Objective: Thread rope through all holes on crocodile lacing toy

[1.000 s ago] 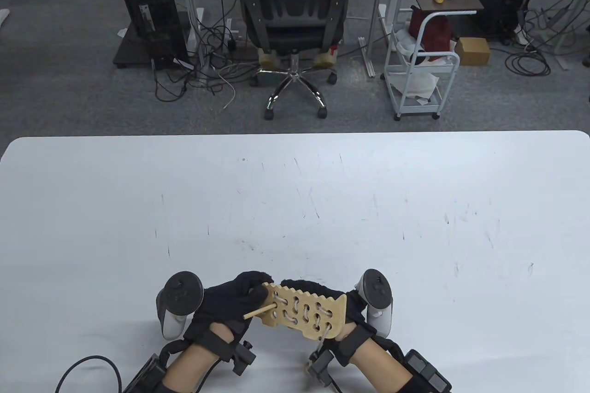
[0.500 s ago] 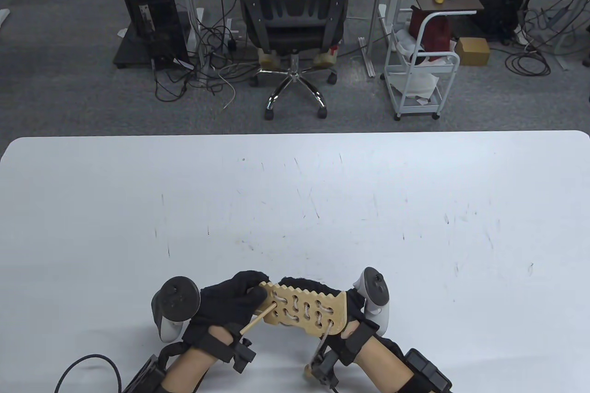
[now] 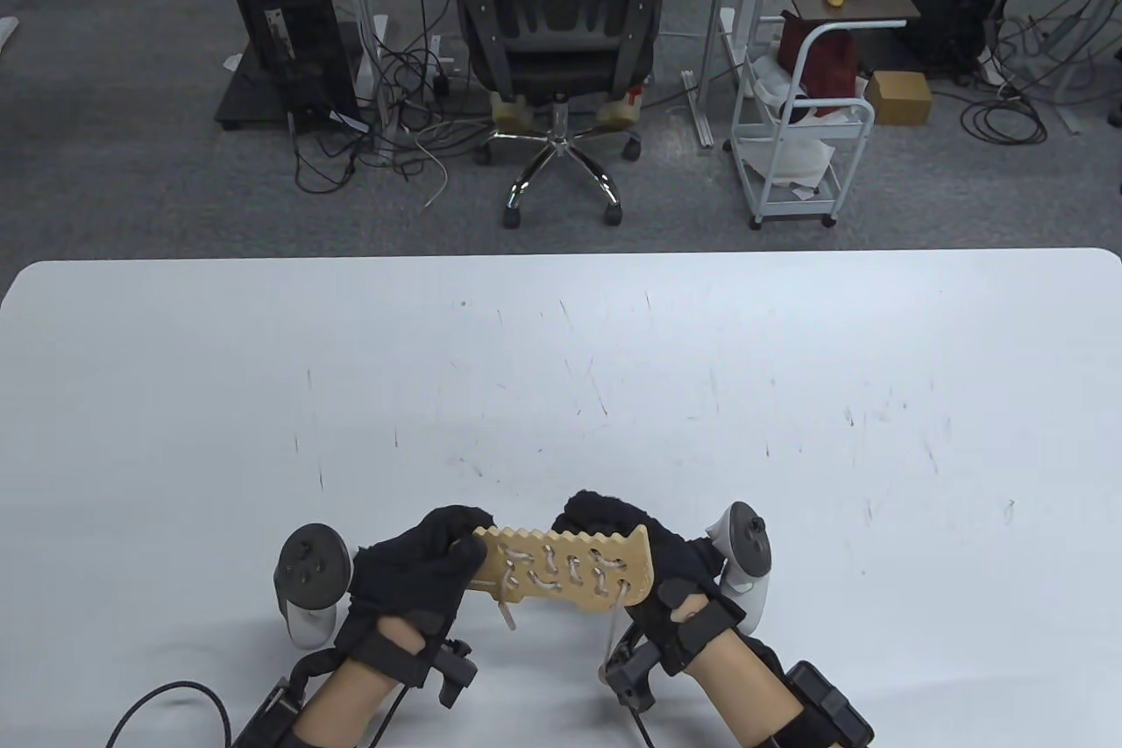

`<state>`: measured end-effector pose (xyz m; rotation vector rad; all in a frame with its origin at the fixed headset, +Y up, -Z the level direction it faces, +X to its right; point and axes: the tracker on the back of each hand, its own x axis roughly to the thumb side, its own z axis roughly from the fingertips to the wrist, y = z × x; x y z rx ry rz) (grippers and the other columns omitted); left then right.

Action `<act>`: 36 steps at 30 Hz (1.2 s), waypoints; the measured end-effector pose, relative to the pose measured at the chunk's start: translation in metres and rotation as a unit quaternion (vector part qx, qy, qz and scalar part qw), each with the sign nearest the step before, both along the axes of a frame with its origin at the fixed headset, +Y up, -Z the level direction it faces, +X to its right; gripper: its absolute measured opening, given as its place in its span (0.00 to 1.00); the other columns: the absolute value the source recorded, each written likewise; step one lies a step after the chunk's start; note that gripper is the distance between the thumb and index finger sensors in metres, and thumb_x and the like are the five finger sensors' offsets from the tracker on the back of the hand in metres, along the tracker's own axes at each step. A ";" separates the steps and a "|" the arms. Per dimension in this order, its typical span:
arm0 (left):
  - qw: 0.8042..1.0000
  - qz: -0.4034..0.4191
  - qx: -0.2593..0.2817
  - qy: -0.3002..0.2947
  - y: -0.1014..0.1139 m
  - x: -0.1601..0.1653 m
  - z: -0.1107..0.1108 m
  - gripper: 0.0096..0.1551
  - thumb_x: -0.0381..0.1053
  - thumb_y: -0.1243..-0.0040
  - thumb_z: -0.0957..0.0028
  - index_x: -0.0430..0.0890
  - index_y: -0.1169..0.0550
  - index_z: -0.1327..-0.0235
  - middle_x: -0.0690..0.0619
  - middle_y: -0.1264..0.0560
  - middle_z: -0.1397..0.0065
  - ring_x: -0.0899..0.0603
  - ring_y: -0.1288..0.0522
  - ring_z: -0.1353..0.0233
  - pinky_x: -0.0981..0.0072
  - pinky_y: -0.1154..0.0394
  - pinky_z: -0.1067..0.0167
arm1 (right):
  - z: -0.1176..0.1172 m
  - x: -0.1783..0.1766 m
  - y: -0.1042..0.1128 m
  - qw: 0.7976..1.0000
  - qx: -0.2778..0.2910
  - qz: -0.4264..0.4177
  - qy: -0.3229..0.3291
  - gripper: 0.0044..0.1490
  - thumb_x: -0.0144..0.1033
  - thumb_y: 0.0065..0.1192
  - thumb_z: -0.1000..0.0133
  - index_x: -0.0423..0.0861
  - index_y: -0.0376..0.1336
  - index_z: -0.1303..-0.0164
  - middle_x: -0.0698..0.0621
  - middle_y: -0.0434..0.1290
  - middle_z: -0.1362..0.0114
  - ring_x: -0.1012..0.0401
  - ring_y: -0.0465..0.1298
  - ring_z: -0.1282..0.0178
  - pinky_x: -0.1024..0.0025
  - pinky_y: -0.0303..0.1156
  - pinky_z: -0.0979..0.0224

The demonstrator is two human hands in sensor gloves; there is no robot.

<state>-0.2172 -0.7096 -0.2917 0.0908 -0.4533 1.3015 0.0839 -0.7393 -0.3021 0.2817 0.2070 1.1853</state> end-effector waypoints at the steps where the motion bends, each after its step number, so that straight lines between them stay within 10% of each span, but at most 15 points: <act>1: 1.000 0.003 -0.005 0.006 0.000 -0.002 0.000 0.29 0.66 0.38 0.58 0.53 0.18 0.48 0.56 0.12 0.56 0.49 0.11 0.60 0.51 0.20 0.43 | -0.001 0.004 0.000 1.000 -0.003 -0.003 -0.011 0.27 0.37 0.66 0.45 0.46 0.67 0.34 0.45 0.78 0.34 0.46 0.75 0.36 0.37 0.56 0.28; 20: 0.990 0.033 -0.075 0.113 -0.002 -0.033 -0.005 0.29 0.66 0.36 0.57 0.52 0.18 0.48 0.55 0.12 0.56 0.49 0.10 0.61 0.51 0.19 0.45 | -0.002 0.035 0.023 0.993 0.061 0.017 -0.102 0.23 0.47 0.67 0.44 0.50 0.69 0.43 0.50 0.78 0.45 0.50 0.76 0.46 0.40 0.58 0.29; 36: 0.979 0.029 -0.148 0.140 -0.014 -0.035 -0.005 0.29 0.65 0.33 0.57 0.51 0.19 0.47 0.55 0.11 0.55 0.50 0.08 0.61 0.52 0.17 0.47 | 0.014 -0.020 0.018 0.959 0.161 0.229 0.050 0.35 0.50 0.69 0.48 0.40 0.71 0.37 0.40 0.81 0.37 0.41 0.78 0.39 0.39 0.62 0.32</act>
